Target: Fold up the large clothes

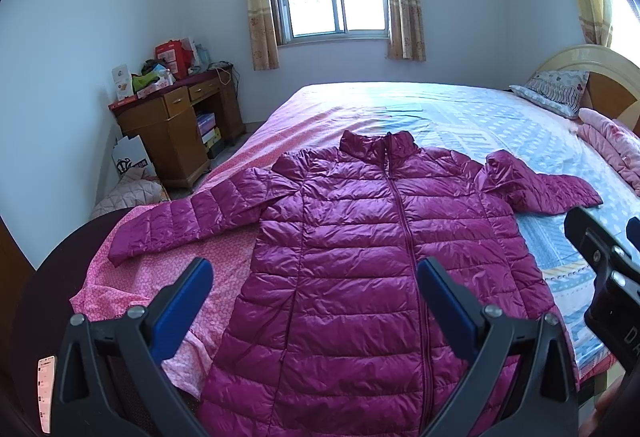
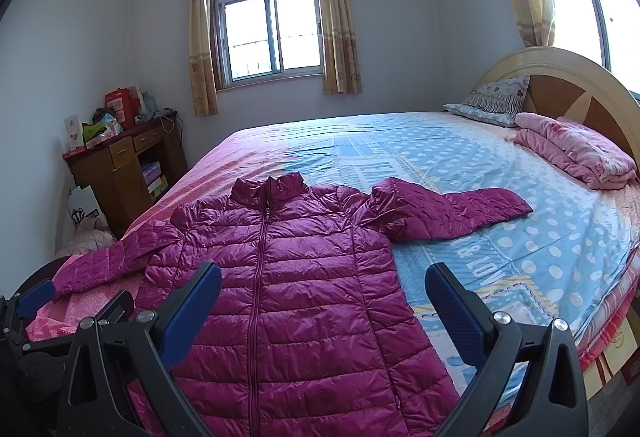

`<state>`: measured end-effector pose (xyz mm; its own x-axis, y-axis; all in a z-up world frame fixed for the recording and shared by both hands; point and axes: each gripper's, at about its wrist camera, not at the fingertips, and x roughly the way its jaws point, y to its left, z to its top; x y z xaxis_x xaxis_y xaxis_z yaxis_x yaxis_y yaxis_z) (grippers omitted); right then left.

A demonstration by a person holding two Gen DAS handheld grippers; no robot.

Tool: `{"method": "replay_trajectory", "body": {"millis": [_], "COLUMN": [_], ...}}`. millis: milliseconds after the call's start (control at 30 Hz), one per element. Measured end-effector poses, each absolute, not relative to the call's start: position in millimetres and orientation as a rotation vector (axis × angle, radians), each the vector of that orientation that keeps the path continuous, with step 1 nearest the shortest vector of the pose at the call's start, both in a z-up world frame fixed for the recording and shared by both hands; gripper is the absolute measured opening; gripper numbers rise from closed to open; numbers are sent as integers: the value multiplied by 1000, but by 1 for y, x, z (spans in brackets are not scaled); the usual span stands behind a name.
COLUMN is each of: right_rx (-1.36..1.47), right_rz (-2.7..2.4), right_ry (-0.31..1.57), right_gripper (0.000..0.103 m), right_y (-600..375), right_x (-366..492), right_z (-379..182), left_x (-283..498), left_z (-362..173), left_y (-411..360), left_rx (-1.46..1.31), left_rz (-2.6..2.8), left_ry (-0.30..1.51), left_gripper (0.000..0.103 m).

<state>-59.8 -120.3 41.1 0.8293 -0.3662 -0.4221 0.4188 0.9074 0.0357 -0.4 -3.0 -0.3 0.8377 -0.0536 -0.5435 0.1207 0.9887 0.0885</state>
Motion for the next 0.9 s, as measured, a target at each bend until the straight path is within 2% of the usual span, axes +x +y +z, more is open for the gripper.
{"method": "replay_trajectory", "body": {"millis": [900], "right_rx": [136], "right_rz": [-415], "right_ry": [431], "right_gripper": [102], "right_y": [-120], "right_x": [-60], "right_z": [40], "left_x": [-2], "left_z": [-1], "left_y": [-6], "left_rx": [111], "left_rz": [-98], "left_ry": [577], "left_gripper": [103]}}
